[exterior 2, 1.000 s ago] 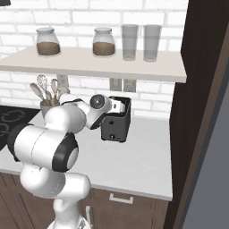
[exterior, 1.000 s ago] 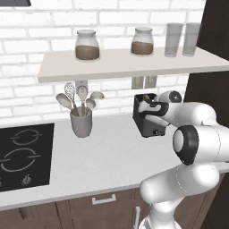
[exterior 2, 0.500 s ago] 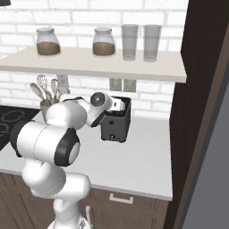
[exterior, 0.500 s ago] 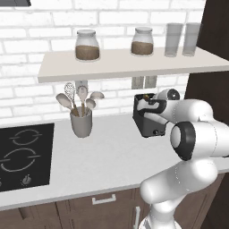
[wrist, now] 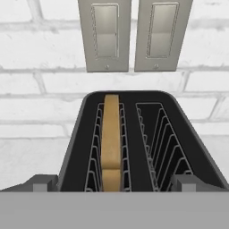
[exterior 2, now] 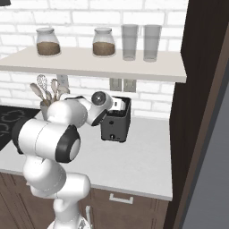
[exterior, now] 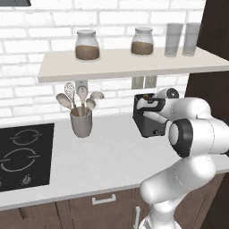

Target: Start the toaster. Once the lever pops up, take the bread to the plate on the dining counter.

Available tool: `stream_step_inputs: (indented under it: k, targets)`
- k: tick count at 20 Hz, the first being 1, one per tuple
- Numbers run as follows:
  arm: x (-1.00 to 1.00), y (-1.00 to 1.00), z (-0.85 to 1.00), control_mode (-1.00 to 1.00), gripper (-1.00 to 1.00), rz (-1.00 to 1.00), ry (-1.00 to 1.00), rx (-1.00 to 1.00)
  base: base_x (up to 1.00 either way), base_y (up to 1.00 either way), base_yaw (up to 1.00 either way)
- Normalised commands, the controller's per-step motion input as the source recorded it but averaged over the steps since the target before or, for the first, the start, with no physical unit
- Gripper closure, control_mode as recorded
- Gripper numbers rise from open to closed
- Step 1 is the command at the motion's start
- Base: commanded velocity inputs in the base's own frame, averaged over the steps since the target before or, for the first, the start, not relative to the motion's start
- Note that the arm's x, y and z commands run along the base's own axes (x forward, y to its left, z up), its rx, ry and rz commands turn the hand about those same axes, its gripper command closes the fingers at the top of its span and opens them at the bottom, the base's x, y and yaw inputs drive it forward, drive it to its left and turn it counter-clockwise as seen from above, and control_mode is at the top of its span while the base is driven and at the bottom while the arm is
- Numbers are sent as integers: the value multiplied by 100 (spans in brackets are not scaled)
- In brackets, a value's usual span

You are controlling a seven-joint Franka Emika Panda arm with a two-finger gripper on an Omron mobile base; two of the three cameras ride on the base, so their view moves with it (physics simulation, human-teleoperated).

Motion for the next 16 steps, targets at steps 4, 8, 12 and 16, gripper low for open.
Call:
stream_step_inputs:
  k: [4, 8, 12, 16]
  targets:
    - [3, 0, -8, -100, -100, 0, 7, 0, 0, 0, 0]
    - [0, 0, -6, -100, -100, 0, 6, 0, 0, 0, 0]
    - [0, 0, 0, -100, -100, 0, 2, 0, 0, 0, 0]
    - [1, 0, 0, -100, -100, 0, 1, 0, 0, 0, 0]
